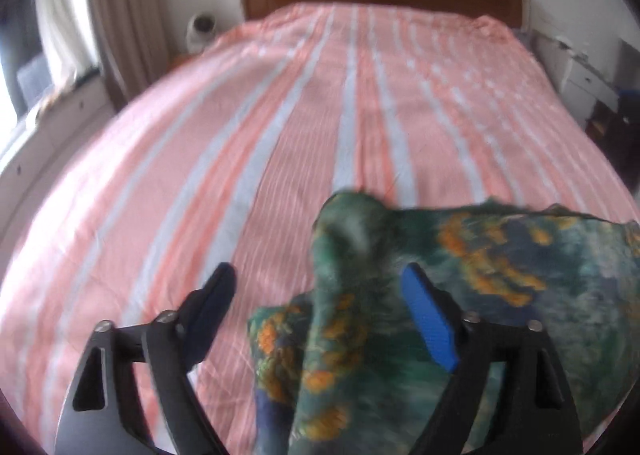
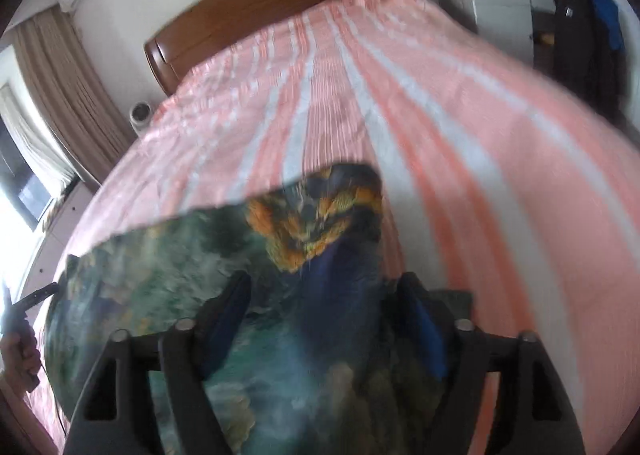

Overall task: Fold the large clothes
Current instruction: 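Lift the hem with both tools and fold it over onto the collar, then release the jacket and move both tools back from the folded bundle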

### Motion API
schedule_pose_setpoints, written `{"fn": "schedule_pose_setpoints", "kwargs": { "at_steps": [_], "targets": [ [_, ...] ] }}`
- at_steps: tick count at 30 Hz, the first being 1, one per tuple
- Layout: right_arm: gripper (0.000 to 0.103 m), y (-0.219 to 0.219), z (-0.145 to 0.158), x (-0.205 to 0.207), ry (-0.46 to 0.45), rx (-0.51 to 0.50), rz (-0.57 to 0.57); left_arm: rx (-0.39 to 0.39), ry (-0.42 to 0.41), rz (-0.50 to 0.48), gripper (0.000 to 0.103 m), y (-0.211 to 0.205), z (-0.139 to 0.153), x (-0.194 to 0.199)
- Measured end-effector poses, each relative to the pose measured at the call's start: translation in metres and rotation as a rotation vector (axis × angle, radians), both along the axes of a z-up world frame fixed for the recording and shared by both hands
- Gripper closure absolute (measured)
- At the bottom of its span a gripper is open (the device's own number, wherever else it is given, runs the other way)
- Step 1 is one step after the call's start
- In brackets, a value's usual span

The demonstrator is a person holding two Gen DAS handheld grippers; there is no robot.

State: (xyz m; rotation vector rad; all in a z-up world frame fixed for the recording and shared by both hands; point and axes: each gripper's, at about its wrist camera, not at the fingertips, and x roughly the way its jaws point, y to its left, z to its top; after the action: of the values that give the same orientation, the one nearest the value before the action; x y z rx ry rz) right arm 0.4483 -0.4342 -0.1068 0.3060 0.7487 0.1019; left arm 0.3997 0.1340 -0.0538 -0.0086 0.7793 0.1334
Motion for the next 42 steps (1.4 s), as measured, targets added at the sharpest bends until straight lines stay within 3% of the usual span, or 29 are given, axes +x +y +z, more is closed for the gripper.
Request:
{"fn": "schedule_pose_setpoints", "kwargs": {
  "at_steps": [2,6,10,13,15,17,21,27,33,42],
  "targets": [
    [0.02,-0.001,0.026,-0.025,-0.07,-0.013,0.0,0.002,-0.045,-0.079,0.004,-0.025,0.022,-0.012],
    [0.016,0.002,0.049,-0.074,-0.132,0.013,0.019,-0.003,-0.024,-0.253,0.004,-0.109,0.034,-0.007],
    [0.016,0.015,0.04,-0.136,-0.122,0.116,0.064,0.03,0.032,-0.305,0.005,-0.179,-0.005,-0.002],
    [0.016,0.024,0.019,-0.185,-0.12,0.177,0.084,0.164,0.085,-0.349,0.006,-0.21,-0.049,-0.03],
    [0.016,0.031,0.001,-0.218,-0.11,0.194,0.093,0.256,0.056,-0.363,0.006,-0.217,-0.063,-0.061],
    [0.016,0.037,-0.015,-0.247,-0.093,0.182,0.089,0.29,0.02,-0.365,0.006,-0.214,-0.063,-0.094],
    [0.016,0.05,-0.043,-0.286,-0.075,0.155,0.051,0.278,0.064,-0.461,0.005,-0.216,-0.06,-0.153],
    [0.016,0.073,-0.056,-0.291,-0.074,0.044,0.108,0.293,0.141,-0.615,0.005,-0.233,-0.057,-0.239],
    [0.016,0.081,-0.064,-0.288,-0.071,0.008,0.145,0.094,0.136,-0.555,0.005,-0.235,-0.026,-0.267],
    [0.016,0.071,-0.063,-0.296,-0.077,0.063,0.127,0.043,0.143,-0.505,0.004,-0.247,-0.022,-0.271]
  ]
}}
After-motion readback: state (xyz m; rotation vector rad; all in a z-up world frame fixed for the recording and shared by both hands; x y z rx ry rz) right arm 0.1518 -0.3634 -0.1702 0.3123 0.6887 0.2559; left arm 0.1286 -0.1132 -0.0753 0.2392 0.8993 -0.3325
